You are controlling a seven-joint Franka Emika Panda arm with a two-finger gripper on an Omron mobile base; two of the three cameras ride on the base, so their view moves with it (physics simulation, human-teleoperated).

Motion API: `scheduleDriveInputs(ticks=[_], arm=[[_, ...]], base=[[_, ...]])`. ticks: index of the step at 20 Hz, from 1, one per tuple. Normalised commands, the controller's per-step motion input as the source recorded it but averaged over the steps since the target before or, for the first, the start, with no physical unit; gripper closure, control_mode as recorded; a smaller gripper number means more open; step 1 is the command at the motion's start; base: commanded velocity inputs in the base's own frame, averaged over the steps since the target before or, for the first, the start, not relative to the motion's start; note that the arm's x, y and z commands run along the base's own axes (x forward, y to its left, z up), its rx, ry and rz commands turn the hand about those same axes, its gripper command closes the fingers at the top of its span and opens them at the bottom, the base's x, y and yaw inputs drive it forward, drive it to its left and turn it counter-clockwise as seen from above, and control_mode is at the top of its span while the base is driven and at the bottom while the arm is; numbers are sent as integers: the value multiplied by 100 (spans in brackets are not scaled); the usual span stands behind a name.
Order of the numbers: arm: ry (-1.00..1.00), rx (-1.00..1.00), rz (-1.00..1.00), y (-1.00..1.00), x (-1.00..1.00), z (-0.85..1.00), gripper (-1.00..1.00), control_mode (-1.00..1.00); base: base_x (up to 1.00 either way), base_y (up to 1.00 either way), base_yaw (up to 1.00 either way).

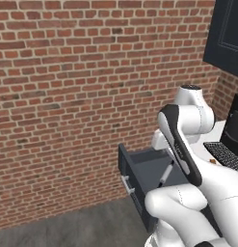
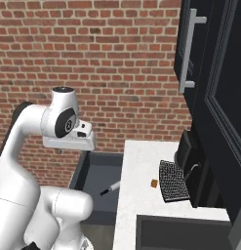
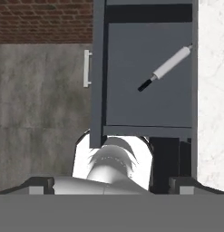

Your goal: Pick the rolling pin from the drawer and place it on the counter.

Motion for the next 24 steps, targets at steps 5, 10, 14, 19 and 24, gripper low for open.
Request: scheduleDriveInputs(ticks=[5,10,14,19,24], arm=[[6,0,3,-3,-11,-14,-100,-100],[13,0,0,-8,-24,-64,-100,-100],[4,0,0,16,16,-57,-100,-100],[0,0,0,49,58,-27,-100,-100],[1,7,4,-2,55,-52,-100,-100]], base=[[-10,-6,5],[0,0,0],[0,0,0],[0,0,0],[0,0,0]])
